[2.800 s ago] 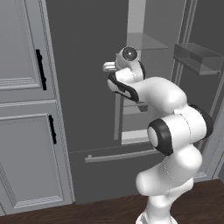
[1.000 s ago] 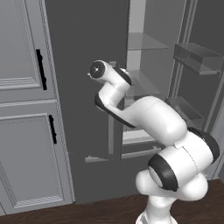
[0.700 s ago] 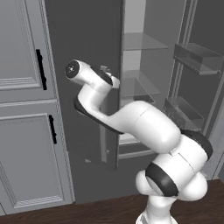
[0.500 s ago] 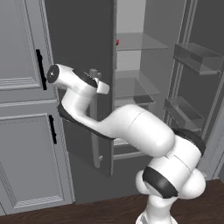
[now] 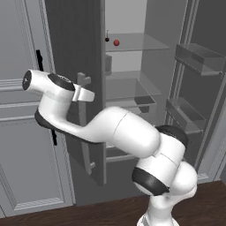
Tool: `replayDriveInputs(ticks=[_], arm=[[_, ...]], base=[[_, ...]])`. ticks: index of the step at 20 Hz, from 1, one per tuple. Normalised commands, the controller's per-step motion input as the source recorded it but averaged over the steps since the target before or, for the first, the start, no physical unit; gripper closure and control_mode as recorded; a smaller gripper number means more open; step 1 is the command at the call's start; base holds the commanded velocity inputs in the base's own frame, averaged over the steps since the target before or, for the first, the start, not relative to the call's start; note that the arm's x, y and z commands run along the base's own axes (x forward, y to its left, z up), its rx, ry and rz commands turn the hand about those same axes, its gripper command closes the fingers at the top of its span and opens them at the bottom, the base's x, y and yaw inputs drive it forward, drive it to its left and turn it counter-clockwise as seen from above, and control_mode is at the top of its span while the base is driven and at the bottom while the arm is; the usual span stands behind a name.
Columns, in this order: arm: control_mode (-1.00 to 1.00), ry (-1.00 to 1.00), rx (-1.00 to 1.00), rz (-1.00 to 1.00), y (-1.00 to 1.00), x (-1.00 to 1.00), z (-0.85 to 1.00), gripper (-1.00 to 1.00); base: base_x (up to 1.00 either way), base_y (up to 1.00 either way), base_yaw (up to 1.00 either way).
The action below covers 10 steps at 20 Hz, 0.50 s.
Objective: Take the strawberry from the fridge and place it on top of the pancake, located on the dining counter.
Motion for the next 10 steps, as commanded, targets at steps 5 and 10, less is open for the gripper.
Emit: replayDriveInputs(ticks=[5,10], arm=[[-1.0,0.0,0.0,-0.01,0.13,-0.26,-0.06,-1.0],[-1.0,-0.03,0.0,0.0,0.37,0.2,-0.12,-1.0]], base=[[0.0,0.0,0.0],[0.0,0.0,0.0]])
